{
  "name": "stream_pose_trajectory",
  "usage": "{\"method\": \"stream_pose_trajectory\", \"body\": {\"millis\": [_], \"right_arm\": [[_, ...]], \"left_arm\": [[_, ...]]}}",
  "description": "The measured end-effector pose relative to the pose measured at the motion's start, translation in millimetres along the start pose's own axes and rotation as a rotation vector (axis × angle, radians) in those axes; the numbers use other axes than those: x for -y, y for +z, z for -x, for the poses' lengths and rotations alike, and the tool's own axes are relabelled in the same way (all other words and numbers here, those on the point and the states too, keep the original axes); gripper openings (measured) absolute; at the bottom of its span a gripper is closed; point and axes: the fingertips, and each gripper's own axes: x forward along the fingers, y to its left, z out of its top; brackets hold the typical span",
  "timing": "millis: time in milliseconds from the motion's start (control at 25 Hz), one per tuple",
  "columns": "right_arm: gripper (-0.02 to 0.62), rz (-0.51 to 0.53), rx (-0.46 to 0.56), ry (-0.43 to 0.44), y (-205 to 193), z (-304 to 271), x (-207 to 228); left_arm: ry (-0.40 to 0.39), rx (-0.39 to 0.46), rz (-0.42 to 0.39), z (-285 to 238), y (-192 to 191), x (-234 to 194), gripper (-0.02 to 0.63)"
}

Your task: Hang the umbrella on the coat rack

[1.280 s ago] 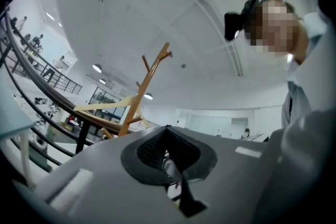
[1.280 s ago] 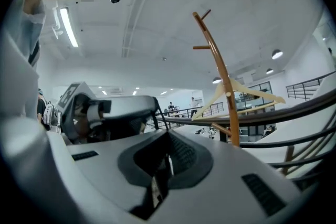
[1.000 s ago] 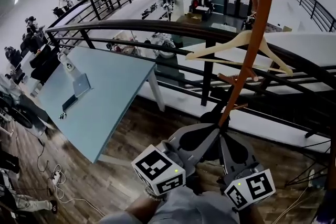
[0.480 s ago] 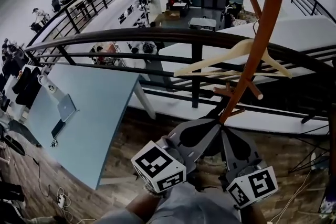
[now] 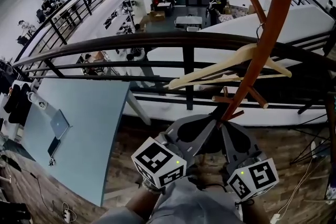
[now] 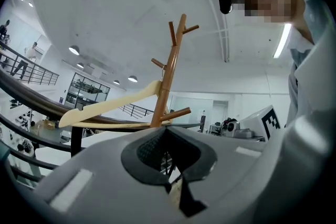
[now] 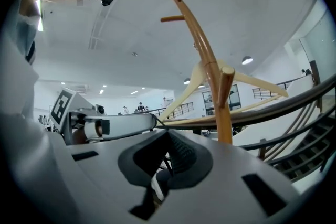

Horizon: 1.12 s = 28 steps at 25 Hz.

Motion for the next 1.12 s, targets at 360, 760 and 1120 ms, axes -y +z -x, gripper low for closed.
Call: {"method": "stream_pose_trajectory", "body": {"millis": [360, 760, 1120], "right_arm": [[-0.002, -0.003, -0.029, -0.039, -10.3, -19.8, 14.6], [-0.002, -0.067, -0.054, -0.066, -27.4, -38.5, 37.9], [-0.002, -0.108, -0.074, -0.074, -30.1, -52.8, 47.7]], "left_arm": [[-0.002, -0.024, 0.003, -16.4, -11.8, -26.5, 0.002], [0.084, -0.088, -0.089, -35.3, -32.5, -57.0, 0.003], [0.176, -0.146, -0.262, -48.9, -37.2, -76.2, 0.003]]}}
